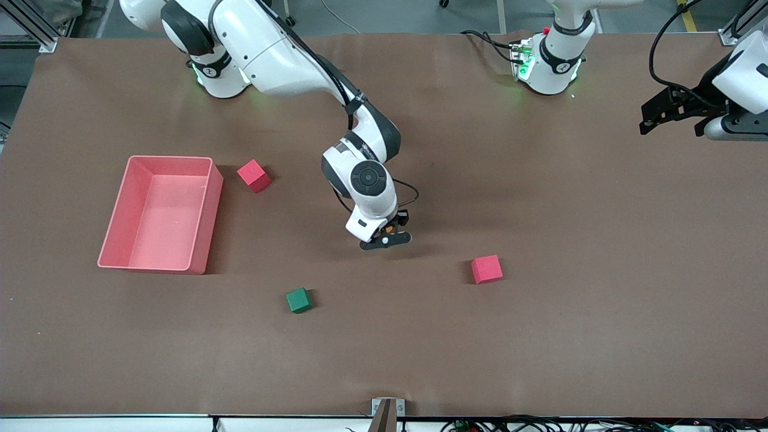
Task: Place and upright button with both arms
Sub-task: 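Lift the button out of the tray and carry it to mid-table, then lower the button onto the table and open the right gripper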
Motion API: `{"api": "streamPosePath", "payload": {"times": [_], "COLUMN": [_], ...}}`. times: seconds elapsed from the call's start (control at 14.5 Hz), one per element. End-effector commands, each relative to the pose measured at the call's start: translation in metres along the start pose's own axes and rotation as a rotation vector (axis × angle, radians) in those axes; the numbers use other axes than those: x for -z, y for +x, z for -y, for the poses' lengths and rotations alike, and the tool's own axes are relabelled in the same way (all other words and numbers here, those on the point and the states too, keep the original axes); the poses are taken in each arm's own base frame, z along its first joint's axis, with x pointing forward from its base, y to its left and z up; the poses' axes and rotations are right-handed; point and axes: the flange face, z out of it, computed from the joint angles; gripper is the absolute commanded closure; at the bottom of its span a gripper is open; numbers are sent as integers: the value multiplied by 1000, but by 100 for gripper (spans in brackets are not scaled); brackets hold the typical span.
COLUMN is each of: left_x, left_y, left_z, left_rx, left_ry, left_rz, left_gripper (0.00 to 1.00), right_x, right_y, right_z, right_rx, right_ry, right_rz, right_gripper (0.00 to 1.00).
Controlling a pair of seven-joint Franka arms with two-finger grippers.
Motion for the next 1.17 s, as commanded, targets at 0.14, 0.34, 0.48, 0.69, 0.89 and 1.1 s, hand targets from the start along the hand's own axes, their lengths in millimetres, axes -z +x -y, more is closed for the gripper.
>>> {"api": "streamPosePath", "payload": {"times": [0.14,0.34,0.48,0.69,0.89,1.1], "left_x": [3,3,0,-9,-23,-38], "left_y": [1,2,4,12,25,36], "left_z": [0,0,0,-1,-13,-28], "left_rx": [8,8,8,13,78,95], "left_ry": [-6,-6,-4,-5,-2,-8], "left_rz": [-8,-9,-3,6,0,11], "left_gripper": [0,0,0,0,0,0], "right_x": [-19,-23,-20,-10,11,34], "right_y": [3,3,7,17,30,40], "right_z": [15,14,9,0,-14,-36], "right_rx": [-47,-55,-95,-107,-120,-149], "right_ry": [59,60,64,67,68,26], "right_rz": [-87,-87,-89,-100,-122,-96], "right_gripper": [89,63,0,0,0,0]}}
